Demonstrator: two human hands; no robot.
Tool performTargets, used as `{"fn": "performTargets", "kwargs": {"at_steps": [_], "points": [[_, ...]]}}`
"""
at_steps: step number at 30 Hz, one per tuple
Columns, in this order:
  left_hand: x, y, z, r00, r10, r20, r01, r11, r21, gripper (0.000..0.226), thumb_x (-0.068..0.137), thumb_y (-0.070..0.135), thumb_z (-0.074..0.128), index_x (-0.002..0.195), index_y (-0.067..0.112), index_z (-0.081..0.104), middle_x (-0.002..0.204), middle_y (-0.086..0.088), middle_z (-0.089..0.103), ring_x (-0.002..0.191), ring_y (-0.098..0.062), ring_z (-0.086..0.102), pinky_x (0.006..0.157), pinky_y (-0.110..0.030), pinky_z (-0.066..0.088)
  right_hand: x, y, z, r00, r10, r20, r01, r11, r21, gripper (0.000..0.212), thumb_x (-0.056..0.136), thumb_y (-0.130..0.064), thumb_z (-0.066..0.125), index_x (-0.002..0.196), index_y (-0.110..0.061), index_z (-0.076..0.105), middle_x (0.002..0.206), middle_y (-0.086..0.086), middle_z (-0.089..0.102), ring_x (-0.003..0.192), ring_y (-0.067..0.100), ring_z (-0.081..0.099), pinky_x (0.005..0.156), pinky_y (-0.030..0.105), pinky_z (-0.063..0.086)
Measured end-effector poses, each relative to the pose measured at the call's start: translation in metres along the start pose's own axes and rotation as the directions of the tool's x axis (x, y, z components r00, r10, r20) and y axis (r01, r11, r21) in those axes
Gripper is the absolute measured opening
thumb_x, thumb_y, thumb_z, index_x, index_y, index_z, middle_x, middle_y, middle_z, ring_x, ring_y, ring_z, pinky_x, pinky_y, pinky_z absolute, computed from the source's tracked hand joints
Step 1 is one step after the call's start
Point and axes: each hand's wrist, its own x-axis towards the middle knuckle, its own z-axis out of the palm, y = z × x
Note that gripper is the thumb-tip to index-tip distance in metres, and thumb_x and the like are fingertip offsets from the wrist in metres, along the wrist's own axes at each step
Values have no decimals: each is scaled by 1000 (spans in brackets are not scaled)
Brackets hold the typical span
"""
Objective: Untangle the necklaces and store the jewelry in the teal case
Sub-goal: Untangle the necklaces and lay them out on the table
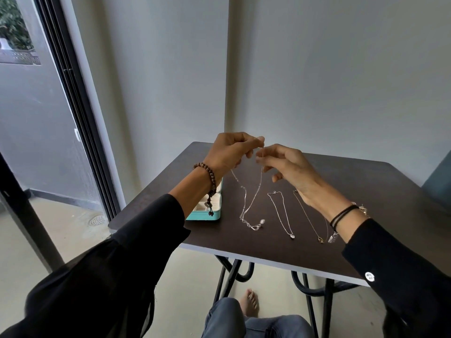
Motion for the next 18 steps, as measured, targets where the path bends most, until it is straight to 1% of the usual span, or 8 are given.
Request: {"fn": "performTargets", "kwargs": {"at_steps": [2, 3, 5, 7, 9, 13, 16, 18], "points": [[0, 2, 4, 1000, 11, 19, -11, 1000, 25, 42, 92, 29, 69, 98, -13, 68, 62, 2, 55, 45, -4, 38, 44, -14, 32, 1, -1, 2, 1000, -16, 22, 16, 1000, 10, 15, 93, -22, 71, 104, -12, 73, 107, 7, 75, 86, 10, 67, 66, 25, 48], [0, 3, 5, 1000, 17, 22, -17, 999, 29, 41, 92, 29, 69, 96, -12, 68, 61, 3, 55, 45, -3, 39, 44, -14, 32, 1, -1, 3, 1000, -21, 17, 21, 1000, 14, 17, 94, -23, 70, 104, -10, 74, 106, 8, 76, 87, 11, 67, 70, 27, 48], [0, 4, 6, 1000, 22, 20, -23, 999, 31, 36, 92, 30, 68, 90, -5, 71, 62, 2, 56, 46, -4, 40, 46, -14, 33, 1, -3, 3, 1000, -29, -6, 29, 999, 32, 18, 94, -23, 68, 98, -7, 75, 98, 6, 78, 89, 14, 68, 77, 29, 48], [0, 5, 4, 1000, 11, 23, -11, 1000, 25, 32, 93, 34, 67, 89, 3, 75, 63, 1, 54, 49, -7, 38, 48, -17, 31, 1, -5, 2, 1000, -24, -16, 26, 994, 111, 17, 94, -21, 66, 91, -7, 75, 89, 6, 77, 87, 17, 69, 81, 32, 48], [1, 5, 1, 999, -18, 28, 18, 1000, 9, 37, 95, 38, 63, 94, 4, 76, 63, 3, 53, 50, -8, 36, 49, -19, 31, 1, -8, 0, 1000, -3, -4, 4, 972, 235, 17, 94, -17, 61, 86, -7, 72, 80, 9, 71, 79, 20, 66, 80, 34, 49], [0, 5, -4, 996, -83, 35, 83, 997, 4, 47, 101, 47, 49, 87, 10, 74, 59, 4, 51, 41, -5, 35, 49, -18, 33, 1, -12, -3, 998, 49, 27, -56, 909, 414, 25, 95, -15, 51, 75, -7, 63, 66, 6, 56, 62, 19, 54, 74, 37, 52], [0, 2, -8, 994, -97, 50, 96, 995, 36, 51, 102, 49, 45, 83, 11, 72, 58, 4, 48, 42, -5, 36, 51, -19, 34, 0, -14, -5, 998, 65, 25, -70, 891, 448, 32, 96, -16, 42, 72, -7, 60, 62, 5, 46, 56, 17, 43, 66, 34, 47], [-1, 1, -8, 994, -96, 55, 93, 994, 54, 52, 102, 49, 45, 85, 9, 73, 57, 5, 47, 44, -5, 35, 51, -18, 34, 0, -13, -5, 997, 79, 21, -79, 888, 452, 34, 97, -16, 39, 74, -5, 62, 61, 4, 42, 55, 16, 38, 60, 31, 41]]}}
